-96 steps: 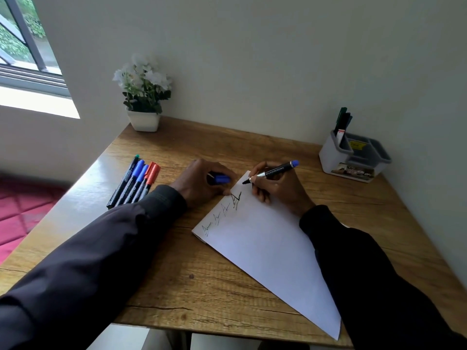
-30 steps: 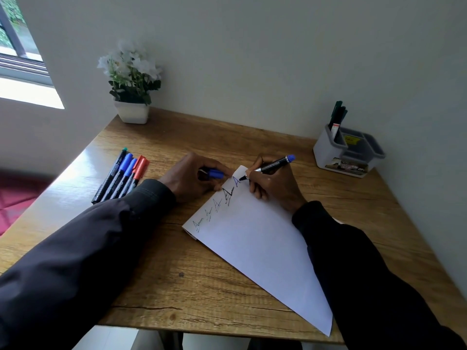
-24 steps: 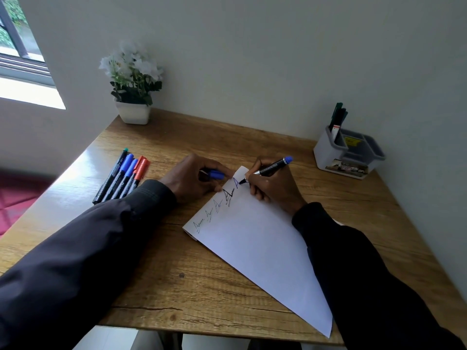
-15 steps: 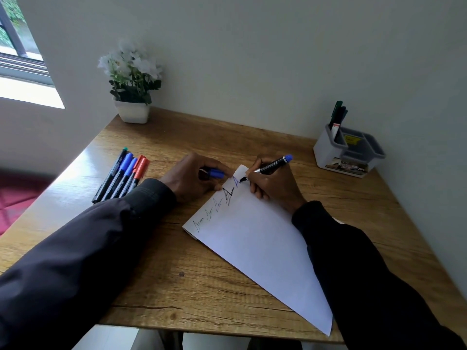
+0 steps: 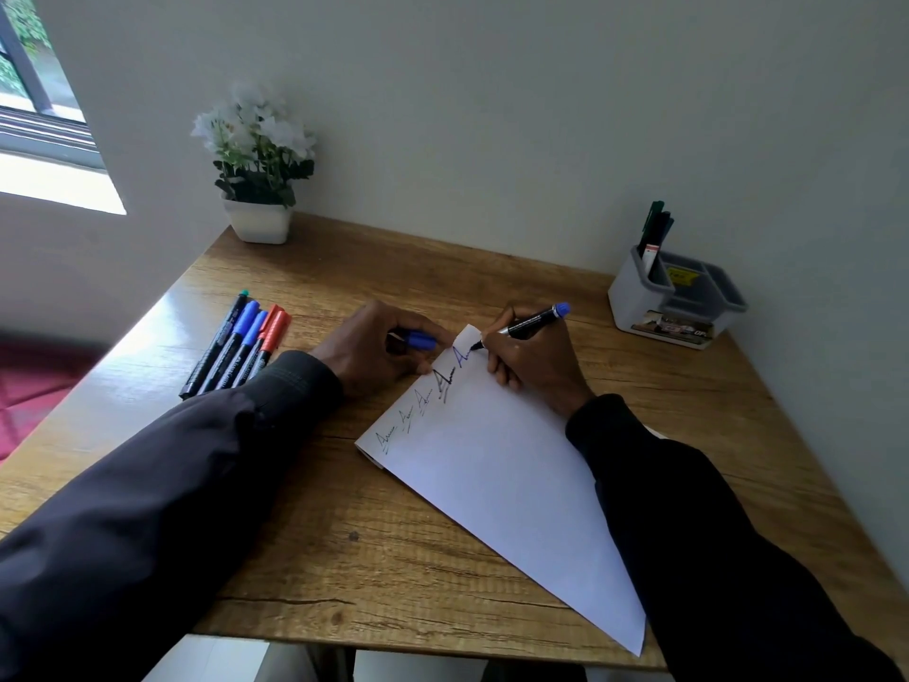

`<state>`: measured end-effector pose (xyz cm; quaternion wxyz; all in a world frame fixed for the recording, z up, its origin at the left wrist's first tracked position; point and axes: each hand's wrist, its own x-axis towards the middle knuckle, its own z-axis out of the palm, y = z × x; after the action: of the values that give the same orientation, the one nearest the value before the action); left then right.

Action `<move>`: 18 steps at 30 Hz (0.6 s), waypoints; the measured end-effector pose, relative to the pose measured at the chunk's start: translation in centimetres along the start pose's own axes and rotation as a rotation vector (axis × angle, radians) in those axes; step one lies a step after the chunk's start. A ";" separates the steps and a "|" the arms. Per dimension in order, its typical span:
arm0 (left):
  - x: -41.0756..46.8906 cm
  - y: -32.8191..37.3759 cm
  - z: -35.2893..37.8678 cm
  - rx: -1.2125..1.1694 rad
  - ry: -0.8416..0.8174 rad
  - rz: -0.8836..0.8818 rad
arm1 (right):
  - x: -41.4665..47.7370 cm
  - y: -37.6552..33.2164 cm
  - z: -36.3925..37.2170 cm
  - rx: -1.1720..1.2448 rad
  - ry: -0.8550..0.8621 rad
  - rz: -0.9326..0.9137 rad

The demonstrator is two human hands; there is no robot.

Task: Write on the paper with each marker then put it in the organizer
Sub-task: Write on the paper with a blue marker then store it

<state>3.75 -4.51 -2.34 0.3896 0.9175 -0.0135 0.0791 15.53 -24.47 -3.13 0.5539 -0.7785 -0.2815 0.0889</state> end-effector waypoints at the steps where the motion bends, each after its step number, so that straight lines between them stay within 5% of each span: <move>1: 0.0 0.0 0.0 0.003 0.000 0.001 | 0.0 0.0 0.0 -0.001 0.003 -0.004; 8: -0.1 0.1 0.0 -0.012 -0.012 -0.002 | 0.2 0.3 0.0 0.024 0.034 0.009; 18: -0.1 0.1 0.1 -0.012 0.000 0.005 | -0.8 0.1 -0.6 0.082 -0.158 -0.032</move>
<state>3.62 -4.67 -2.34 0.3946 0.9152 -0.0162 0.0800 15.19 -25.37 -3.17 0.5627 -0.7410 -0.3331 0.1526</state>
